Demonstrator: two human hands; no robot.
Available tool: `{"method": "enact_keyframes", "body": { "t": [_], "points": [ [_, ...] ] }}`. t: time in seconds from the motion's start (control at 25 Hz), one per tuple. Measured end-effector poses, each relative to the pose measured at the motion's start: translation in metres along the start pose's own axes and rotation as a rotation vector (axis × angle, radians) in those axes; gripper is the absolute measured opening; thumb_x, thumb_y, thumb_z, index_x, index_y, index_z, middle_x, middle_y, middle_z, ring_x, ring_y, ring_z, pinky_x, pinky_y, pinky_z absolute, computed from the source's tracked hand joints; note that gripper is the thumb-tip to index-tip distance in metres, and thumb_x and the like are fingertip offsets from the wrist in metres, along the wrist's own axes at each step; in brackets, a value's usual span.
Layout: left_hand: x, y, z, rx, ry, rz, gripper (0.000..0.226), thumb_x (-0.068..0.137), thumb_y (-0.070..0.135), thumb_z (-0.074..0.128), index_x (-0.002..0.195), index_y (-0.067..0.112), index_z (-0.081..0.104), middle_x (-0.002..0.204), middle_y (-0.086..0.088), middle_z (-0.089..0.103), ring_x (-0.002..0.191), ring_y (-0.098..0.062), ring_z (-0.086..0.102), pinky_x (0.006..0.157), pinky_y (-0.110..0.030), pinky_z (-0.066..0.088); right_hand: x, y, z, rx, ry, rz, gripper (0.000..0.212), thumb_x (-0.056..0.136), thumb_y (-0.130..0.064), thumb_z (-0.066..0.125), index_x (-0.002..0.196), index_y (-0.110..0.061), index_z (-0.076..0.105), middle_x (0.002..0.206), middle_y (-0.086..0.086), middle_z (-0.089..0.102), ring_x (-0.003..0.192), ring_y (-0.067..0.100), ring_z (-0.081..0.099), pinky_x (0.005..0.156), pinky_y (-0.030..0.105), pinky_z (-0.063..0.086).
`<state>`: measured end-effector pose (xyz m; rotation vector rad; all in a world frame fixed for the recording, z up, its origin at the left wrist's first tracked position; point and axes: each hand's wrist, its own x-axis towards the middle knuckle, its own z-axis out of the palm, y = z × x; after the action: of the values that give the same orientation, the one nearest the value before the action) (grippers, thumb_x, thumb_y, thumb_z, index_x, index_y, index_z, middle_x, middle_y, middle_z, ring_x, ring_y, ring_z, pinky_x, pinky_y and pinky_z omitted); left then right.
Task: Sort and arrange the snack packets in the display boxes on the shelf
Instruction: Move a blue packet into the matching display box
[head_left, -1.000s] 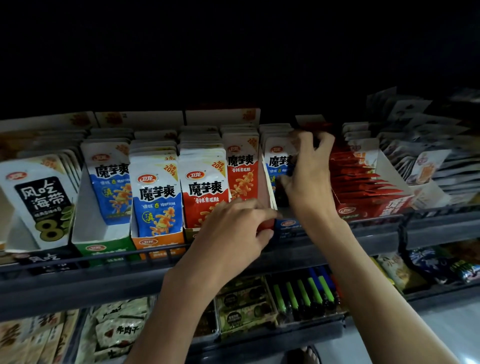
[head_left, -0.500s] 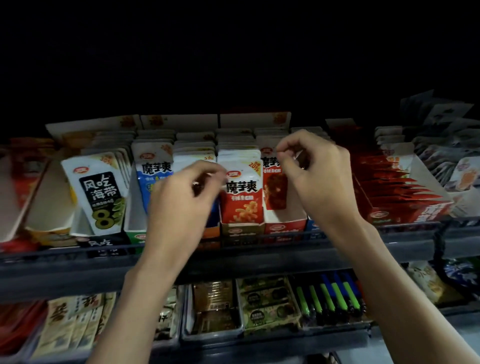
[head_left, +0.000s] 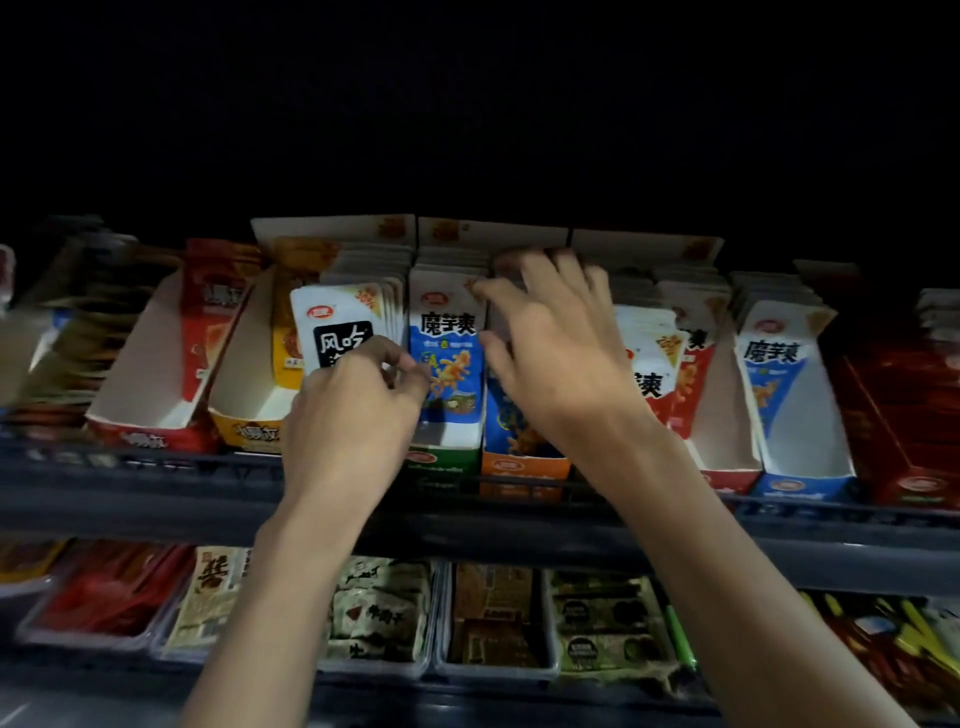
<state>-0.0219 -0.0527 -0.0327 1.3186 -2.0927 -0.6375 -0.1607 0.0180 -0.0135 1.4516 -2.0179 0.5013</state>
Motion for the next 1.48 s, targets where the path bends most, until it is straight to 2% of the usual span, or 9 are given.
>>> {"method": "enact_keyframes", "body": {
  "t": [0.08,0.2,0.36,0.56,0.84,1.0,1.12,1.32,1.48],
  "points": [
    [0.003,-0.006,-0.001,0.005,-0.019,0.0,0.017,0.091,0.046,0.054,0.094,0.033,0.064,0.089,0.003,0.067,0.086,-0.028,0.059,0.069,-0.036,0.048,0.01,-0.013,0.008,-0.06,-0.094,-0.005,0.042,0.088,-0.025,0.065,0.129,-0.017,0.061,0.131,0.009,0.055,0.124,0.032,0.044,0.104,0.041,0.024],
    [0.003,-0.01,-0.002,-0.012,-0.049,0.04,0.016,0.091,0.045,0.052,0.093,0.034,0.064,0.087,0.007,0.067,0.084,-0.022,0.06,0.07,-0.037,0.05,0.019,-0.023,0.014,-0.096,-0.188,0.019,0.046,0.092,-0.031,0.061,0.136,-0.022,0.053,0.147,0.006,0.043,0.141,0.029,0.028,0.12,0.046,0.004],
    [0.004,-0.011,-0.006,-0.027,-0.057,0.046,0.015,0.092,0.042,0.05,0.092,0.035,0.064,0.089,0.008,0.066,0.089,-0.019,0.058,0.073,-0.037,0.049,0.025,-0.03,0.018,-0.1,-0.232,0.071,0.043,0.095,-0.031,0.058,0.137,-0.024,0.05,0.143,0.003,0.044,0.14,0.027,0.03,0.12,0.047,-0.003],
    [0.002,-0.009,-0.006,-0.029,-0.066,0.044,0.015,0.094,0.041,0.051,0.092,0.034,0.063,0.087,0.01,0.063,0.085,-0.014,0.053,0.067,-0.033,0.042,0.027,-0.032,0.017,-0.091,-0.231,0.109,0.045,0.095,-0.028,0.057,0.139,-0.023,0.048,0.145,0.005,0.041,0.14,0.029,0.031,0.119,0.049,-0.002],
    [0.003,-0.009,-0.002,-0.012,-0.057,0.049,0.016,0.093,0.044,0.051,0.094,0.034,0.063,0.088,0.01,0.065,0.088,-0.017,0.058,0.072,-0.036,0.05,0.026,-0.032,0.014,0.04,-0.163,0.133,0.043,0.092,-0.022,0.062,0.133,-0.022,0.05,0.137,0.006,0.049,0.133,0.029,0.039,0.118,0.047,0.013],
    [0.004,-0.01,-0.002,-0.011,-0.051,0.055,0.017,0.092,0.045,0.05,0.093,0.035,0.063,0.088,0.009,0.065,0.088,-0.019,0.058,0.073,-0.037,0.05,0.024,-0.03,0.009,0.213,-0.115,0.144,0.024,0.093,-0.021,0.064,0.117,-0.02,0.058,0.114,0.004,0.064,0.111,0.027,0.055,0.101,0.039,0.034],
    [0.003,-0.01,-0.004,-0.018,-0.051,0.055,0.017,0.092,0.044,0.051,0.092,0.033,0.064,0.084,0.008,0.065,0.085,-0.017,0.058,0.069,-0.034,0.048,0.025,-0.029,0.008,0.357,-0.089,0.14,0.012,0.09,-0.015,0.069,0.101,-0.016,0.067,0.098,0.001,0.07,0.097,0.024,0.061,0.09,0.044,0.047],
    [0.002,-0.009,-0.006,-0.029,-0.051,0.044,0.015,0.093,0.043,0.053,0.092,0.033,0.064,0.083,0.009,0.065,0.081,-0.015,0.057,0.064,-0.032,0.045,0.024,-0.027,0.01,0.351,-0.021,0.125,0.019,0.09,-0.004,0.066,0.107,-0.013,0.07,0.095,0.005,0.074,0.099,0.026,0.065,0.089,0.044,0.049],
    [0.002,-0.009,-0.007,-0.038,-0.053,0.05,0.014,0.094,0.041,0.053,0.093,0.033,0.064,0.081,0.011,0.063,0.076,-0.008,0.055,0.061,-0.03,0.042,0.022,-0.026,0.015,0.289,0.121,0.223,0.013,0.09,-0.013,0.067,0.103,-0.018,0.069,0.098,0.006,0.072,0.102,0.03,0.059,0.085,0.039,0.044]
  ]
}}
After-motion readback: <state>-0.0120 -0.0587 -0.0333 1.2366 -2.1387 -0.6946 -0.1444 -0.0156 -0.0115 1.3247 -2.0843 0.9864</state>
